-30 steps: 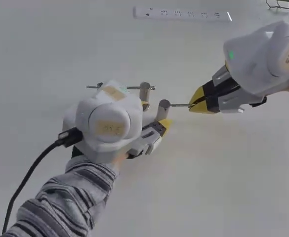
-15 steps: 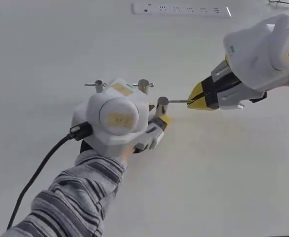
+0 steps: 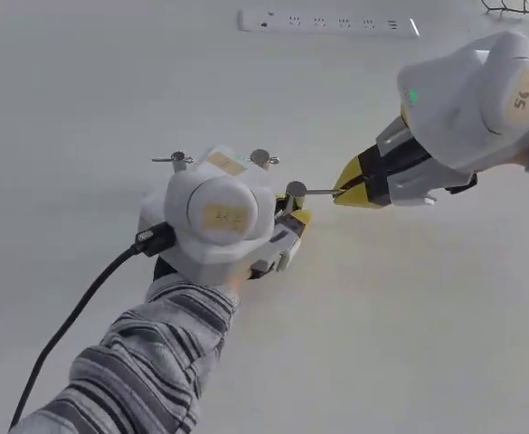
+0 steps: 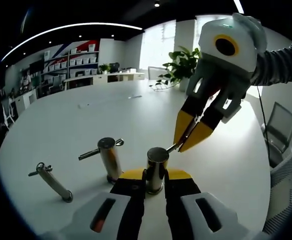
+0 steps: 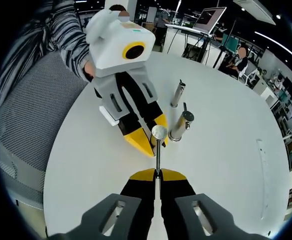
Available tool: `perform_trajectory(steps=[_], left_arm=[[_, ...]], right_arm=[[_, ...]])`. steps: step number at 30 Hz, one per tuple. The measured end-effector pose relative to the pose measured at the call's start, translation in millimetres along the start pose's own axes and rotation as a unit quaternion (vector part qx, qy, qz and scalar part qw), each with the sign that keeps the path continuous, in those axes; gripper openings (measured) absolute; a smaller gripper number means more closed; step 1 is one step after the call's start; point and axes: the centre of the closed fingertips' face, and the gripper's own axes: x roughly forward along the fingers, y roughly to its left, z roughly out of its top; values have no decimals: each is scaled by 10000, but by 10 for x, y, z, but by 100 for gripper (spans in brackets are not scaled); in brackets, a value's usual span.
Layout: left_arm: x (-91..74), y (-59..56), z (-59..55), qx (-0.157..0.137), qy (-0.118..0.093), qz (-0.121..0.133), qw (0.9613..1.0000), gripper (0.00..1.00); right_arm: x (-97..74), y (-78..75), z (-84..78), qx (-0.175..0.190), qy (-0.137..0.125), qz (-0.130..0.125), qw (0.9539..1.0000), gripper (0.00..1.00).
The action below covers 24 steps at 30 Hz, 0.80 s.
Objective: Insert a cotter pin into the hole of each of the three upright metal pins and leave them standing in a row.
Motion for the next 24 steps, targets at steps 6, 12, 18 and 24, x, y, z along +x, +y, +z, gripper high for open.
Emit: perform_trajectory(steps=[6,12,18,24], left_arm=[[9,1,-8,-44,-11,-18,10000,11],[14,-1,-18,-135,-26,-31,9999,11],[14,-8,-18,-148,-95,-17,9998,11],[14,-8,-18,-257,-161,2,9995,11]], right_arm=[[24,-8,59,-4,-48,29,10000,0],[67,-13,119,-13,-54,42,10000,0],[98,-17,157,150,-91,1,9998,0],[118,-9,204,238,-171,-44,9996,0]])
